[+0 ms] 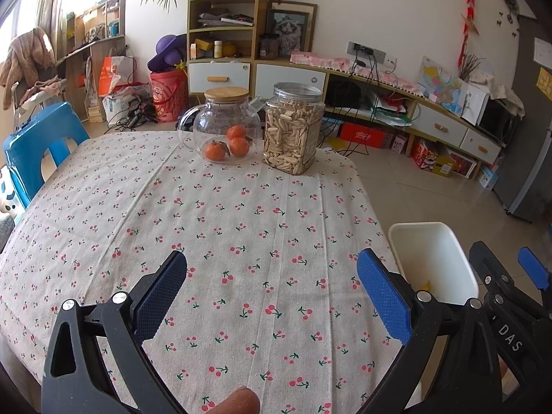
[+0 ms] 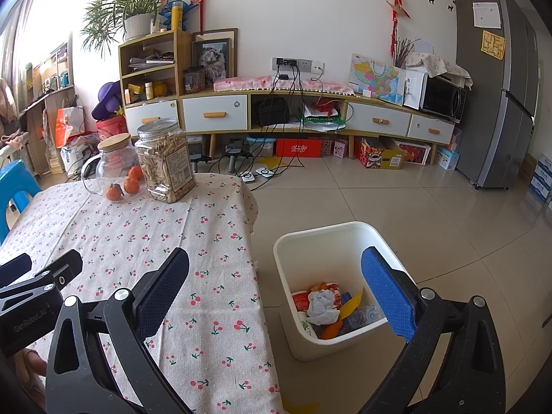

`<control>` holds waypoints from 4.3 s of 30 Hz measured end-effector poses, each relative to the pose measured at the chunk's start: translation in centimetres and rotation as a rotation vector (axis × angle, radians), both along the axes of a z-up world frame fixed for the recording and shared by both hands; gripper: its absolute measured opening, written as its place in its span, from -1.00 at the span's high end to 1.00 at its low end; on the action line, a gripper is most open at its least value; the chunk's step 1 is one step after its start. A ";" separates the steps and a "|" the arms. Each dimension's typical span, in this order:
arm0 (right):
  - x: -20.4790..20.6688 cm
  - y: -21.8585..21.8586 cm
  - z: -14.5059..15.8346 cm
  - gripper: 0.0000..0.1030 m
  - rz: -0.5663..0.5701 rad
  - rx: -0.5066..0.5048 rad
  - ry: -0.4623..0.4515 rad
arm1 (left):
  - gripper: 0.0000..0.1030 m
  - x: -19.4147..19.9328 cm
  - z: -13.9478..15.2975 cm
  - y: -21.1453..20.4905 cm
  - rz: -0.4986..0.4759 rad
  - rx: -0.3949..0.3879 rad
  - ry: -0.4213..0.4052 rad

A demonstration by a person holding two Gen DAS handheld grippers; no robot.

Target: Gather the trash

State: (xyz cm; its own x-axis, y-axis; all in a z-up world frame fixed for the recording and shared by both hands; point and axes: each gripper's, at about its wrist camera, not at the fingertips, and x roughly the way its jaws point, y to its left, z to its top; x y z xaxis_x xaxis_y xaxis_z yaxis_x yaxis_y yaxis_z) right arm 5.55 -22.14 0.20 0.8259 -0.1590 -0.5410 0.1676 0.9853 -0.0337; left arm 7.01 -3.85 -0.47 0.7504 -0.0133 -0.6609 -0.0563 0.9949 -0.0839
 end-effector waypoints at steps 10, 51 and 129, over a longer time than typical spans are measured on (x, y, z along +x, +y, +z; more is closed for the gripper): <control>0.0 0.1 0.0 -0.86 0.001 0.001 0.002 | -0.87 0.1 -0.1 0.2 0.002 0.001 0.004; -0.3 0.5 -0.5 -0.86 0.005 0.000 0.004 | -0.79 0.0 -0.4 0.1 -0.029 -0.020 -0.006; 0.0 0.2 -0.4 -0.86 0.005 0.007 0.013 | -0.81 0.6 -0.8 -0.1 0.007 -0.010 0.046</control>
State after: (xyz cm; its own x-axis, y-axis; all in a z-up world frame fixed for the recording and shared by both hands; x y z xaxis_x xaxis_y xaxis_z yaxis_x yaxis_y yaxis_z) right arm 5.54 -21.90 -0.16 0.8196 -0.1511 -0.5527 0.1622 0.9863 -0.0291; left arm 7.59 -3.92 -1.28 0.7192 -0.0146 -0.6946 -0.0673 0.9936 -0.0906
